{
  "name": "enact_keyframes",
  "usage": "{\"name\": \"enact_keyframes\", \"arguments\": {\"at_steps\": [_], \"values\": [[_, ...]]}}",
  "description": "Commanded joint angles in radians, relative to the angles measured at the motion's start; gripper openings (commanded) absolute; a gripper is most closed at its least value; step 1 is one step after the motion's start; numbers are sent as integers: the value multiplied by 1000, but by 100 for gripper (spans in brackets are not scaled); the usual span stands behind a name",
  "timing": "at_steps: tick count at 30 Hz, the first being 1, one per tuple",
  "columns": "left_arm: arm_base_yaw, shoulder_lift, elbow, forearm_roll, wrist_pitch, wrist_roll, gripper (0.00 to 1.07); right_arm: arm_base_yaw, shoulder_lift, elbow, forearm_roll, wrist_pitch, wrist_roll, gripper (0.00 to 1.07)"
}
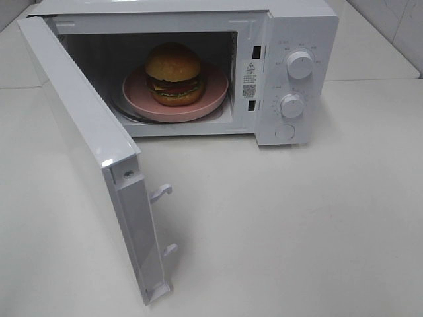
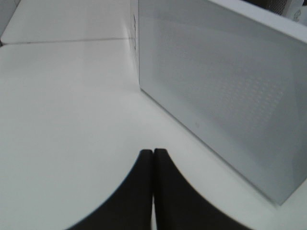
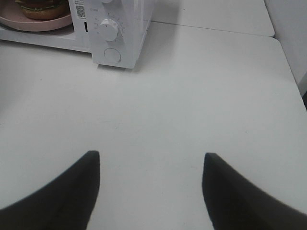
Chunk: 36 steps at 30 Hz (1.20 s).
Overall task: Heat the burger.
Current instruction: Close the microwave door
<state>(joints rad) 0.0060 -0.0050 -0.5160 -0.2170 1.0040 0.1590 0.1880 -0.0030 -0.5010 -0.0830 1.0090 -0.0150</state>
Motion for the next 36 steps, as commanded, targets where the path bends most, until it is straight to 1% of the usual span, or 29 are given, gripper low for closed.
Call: {"name": "enact_keyframes", "arguments": {"at_steps": [1, 7, 8, 9, 11, 12, 13, 14, 15, 16, 17, 18, 19, 20, 21, 22, 23, 24, 25, 26, 27, 29, 30, 31, 32, 33, 34, 35, 36], "values": [[-2, -15, -14, -21, -88, 1, 0, -5, -26, 2, -3, -13, -12, 60], [-2, 96, -14, -23, -161, 13, 0, -5, -26, 2, -3, -13, -10, 60], [-2, 161, -14, -30, -178, 54, 0, -5, -26, 2, -4, -13, -10, 60], [-2, 161, -14, -30, -178, 54, 0, -5, -26, 2, -4, -13, -10, 60], [-2, 273, -14, -59, -212, 105, 0, -5, -26, 2, -4, -13, -10, 60], [-2, 273, -14, -59, -212, 105, 0, -5, -26, 2, -4, -13, -10, 60], [-2, 344, -14, -85, -256, 147, 0, -5, -26, 2, -4, -13, -10, 60], [-2, 344, -14, -85, -256, 147, 0, -5, -26, 2, -4, -13, -10, 60], [-2, 415, -14, -113, -309, 186, 0, -5, -26, 2, -4, -13, -10, 60], [-2, 446, -14, -134, -333, 205, 0, -5, -26, 2, -4, -13, -10, 60], [-2, 446, -14, -134, -333, 205, 0, -5, -26, 2, -4, -13, -10, 60], [-2, 520, -14, -180, -394, 260, 0, -5, -26, 2, -4, -13, -10, 60], [-2, 520, -14, -180, -394, 260, 0, -5, -26, 2, -4, -13, -10, 60], [-2, 591, -14, -237, -451, 331, 0, -5, -26, 2, -4, -13, -10, 60], [-2, 620, -14, -260, -473, 361, 0, -5, -26, 2, -4, -13, -10, 60], [-2, 620, -14, -260, -473, 361, 0, -5, -26, 2, -4, -13, -10, 60], [-4, 692, -14, -312, -522, 429, 0, -5, -26, 2, -4, -13, -10, 60], [-4, 692, -14, -312, -522, 429, 0, -5, -26, 2, -4, -13, -10, 60], [-5, 757, -14, -376, -574, 502, 0, -5, -26, 2, -4, -13, -10, 60], [-5, 794, -14, -411, -598, 534, 0, -5, -26, 2, -4, -13, -10, 60], [-5, 794, -14, -411, -598, 534, 0, -5, -26, 2, -4, -13, -10, 60], [-5, 939, -14, -539, -663, 656, 0, -5, -26, 2, -4, -13, -10, 60], [-5, 939, -14, -539, -663, 656, 0, -5, -26, 2, -4, -13, -10, 60], [-5, 969, -14, -561, -672, 686, 0, -5, -26, 2, -4, -13, -10, 60], [-5, 969, -14, -561, -672, 686, 0, -5, -26, 2, -4, -13, -10, 60], [-5, 1042, -14, -617, -695, 752, 0, -5, -26, 2, -4, -13, -10, 60], [-5, 1069, -14, -647, -703, 787, 0, -5, -26, 2, -4, -13, -10, 60], [-5, 1069, -14, -647, -703, 787, 0, -5, -26, 2, -4, -13, -10, 60], [-5, 1129, -16, -713, -713, 850, 0, -5, -26, 2, -4, -13, -10, 60]]}}
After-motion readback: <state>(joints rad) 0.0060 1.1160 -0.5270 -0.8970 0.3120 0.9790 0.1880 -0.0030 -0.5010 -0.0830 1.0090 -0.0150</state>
